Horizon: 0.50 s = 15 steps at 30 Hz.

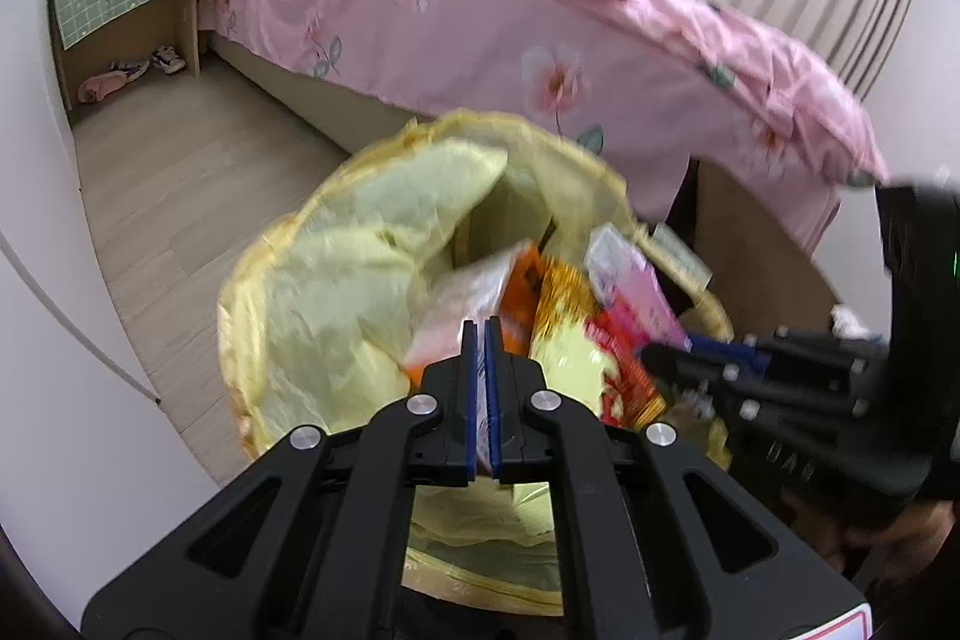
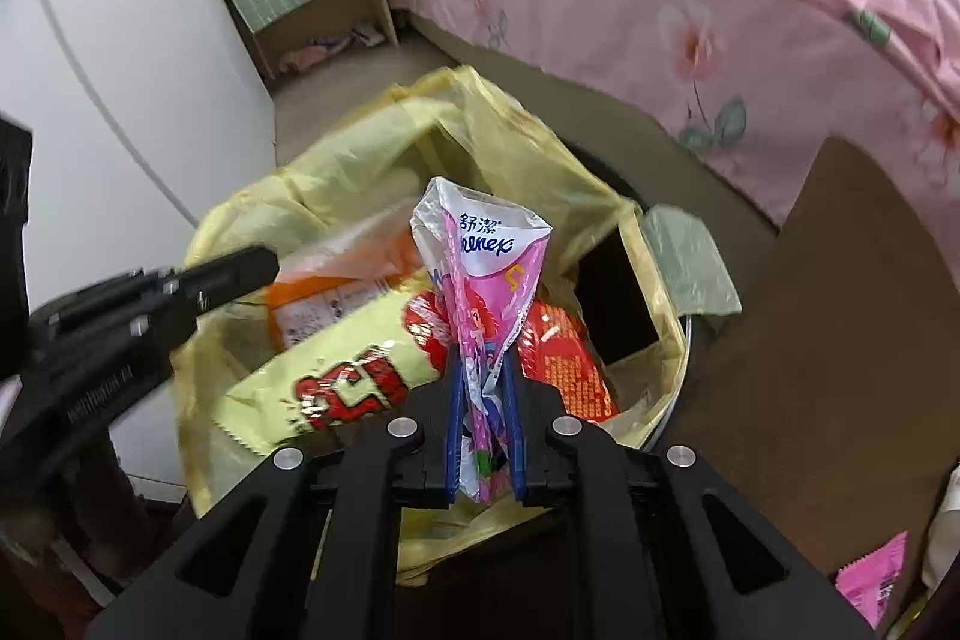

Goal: Collect trash
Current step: 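Drop the gold wrapper into the yellow bag while the right gripper drops the tissue pack, then move both grippers back to the table and grasp the yellow wafer wrapper with the left gripper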

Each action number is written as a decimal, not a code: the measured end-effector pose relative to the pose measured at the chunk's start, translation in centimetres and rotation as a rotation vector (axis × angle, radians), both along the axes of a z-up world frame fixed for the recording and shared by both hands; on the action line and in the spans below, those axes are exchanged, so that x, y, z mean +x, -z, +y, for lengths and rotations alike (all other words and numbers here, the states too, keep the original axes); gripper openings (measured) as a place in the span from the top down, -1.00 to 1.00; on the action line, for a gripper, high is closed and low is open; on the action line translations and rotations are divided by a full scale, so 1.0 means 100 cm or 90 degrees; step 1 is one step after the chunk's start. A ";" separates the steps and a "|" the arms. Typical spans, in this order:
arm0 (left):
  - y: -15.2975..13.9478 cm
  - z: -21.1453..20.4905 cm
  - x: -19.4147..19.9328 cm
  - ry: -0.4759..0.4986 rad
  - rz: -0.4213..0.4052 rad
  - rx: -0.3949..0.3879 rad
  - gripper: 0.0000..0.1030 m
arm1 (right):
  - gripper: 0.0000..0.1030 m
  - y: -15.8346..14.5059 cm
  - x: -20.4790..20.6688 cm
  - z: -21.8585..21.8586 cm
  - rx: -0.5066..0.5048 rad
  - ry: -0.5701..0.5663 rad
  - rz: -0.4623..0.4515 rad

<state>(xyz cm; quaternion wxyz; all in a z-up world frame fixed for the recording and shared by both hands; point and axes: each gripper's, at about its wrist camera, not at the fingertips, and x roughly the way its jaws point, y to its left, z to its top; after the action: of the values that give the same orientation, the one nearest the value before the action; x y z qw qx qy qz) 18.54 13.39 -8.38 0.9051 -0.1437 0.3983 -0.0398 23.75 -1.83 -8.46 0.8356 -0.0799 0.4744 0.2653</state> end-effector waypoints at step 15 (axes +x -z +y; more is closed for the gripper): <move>-0.065 -0.031 -0.029 0.041 -0.091 -0.037 0.17 | -0.18 -0.073 -0.086 -0.100 0.018 0.144 -0.139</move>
<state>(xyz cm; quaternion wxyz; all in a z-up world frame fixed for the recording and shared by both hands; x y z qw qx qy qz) 15.61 10.25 -1.87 0.9251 -0.1536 0.3355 -0.0903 15.13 -11.86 -1.12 0.9076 -0.0428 0.3833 0.1658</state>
